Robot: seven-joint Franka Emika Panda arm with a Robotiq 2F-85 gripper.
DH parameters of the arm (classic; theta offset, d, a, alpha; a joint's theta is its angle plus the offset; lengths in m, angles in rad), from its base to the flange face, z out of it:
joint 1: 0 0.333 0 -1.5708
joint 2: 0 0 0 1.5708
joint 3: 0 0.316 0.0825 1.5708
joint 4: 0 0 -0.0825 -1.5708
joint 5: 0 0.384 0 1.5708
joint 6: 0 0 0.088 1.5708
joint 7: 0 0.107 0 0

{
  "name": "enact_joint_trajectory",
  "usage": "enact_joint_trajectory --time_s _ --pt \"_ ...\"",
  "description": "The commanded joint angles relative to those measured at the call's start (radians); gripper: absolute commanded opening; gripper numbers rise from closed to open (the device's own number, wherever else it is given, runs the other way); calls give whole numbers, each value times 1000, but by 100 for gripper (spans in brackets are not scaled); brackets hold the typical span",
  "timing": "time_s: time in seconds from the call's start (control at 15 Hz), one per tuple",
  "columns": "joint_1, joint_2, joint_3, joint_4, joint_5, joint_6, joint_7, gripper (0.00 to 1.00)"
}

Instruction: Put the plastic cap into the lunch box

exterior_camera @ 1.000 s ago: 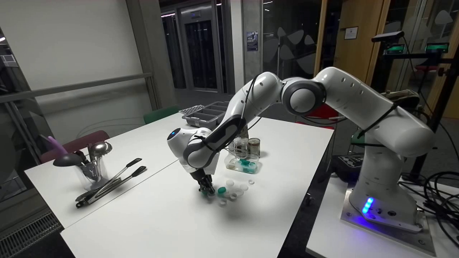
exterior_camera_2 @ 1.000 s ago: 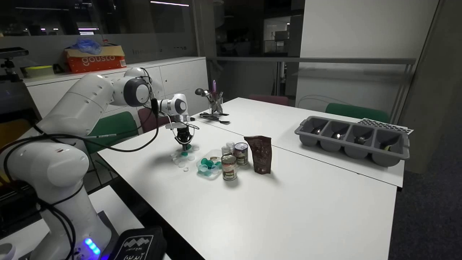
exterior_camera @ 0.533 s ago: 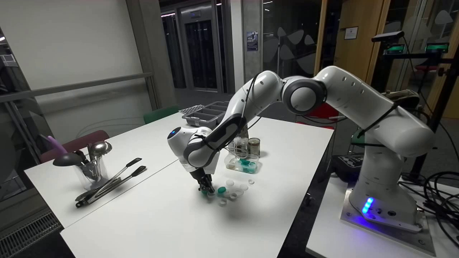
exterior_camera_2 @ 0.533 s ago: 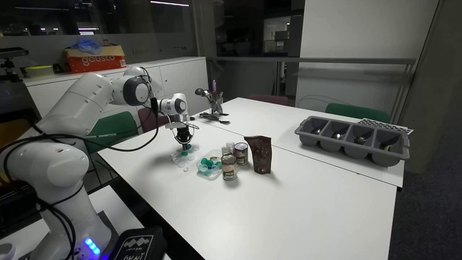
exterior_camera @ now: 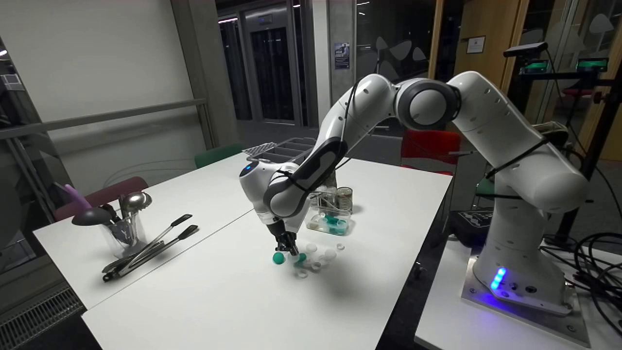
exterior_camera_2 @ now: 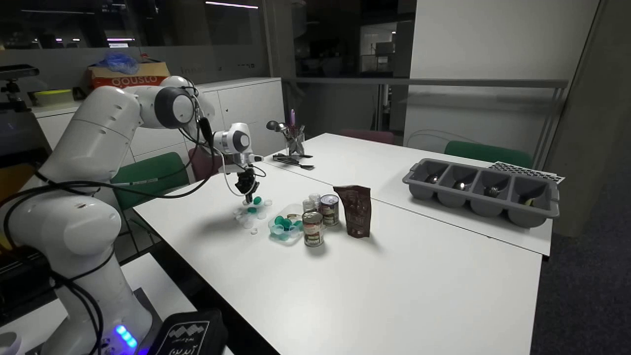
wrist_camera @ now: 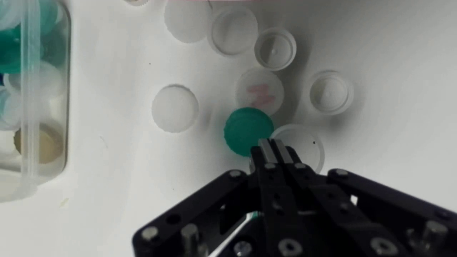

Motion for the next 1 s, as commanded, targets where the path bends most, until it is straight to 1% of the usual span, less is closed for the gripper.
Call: enact_joint_trajectory --time_s 0.0,0.27,0.6,0.73,0.93 --pt "-47 -166 0 -235 59 134 83 1" --pt "-116 -271 15 -412 195 318 96 1" --pt "-199 -398 33 -655 420 546 75 1" --pt "-229 -446 51 -760 524 654 65 1" --pt "-260 -493 102 -873 693 815 67 1"
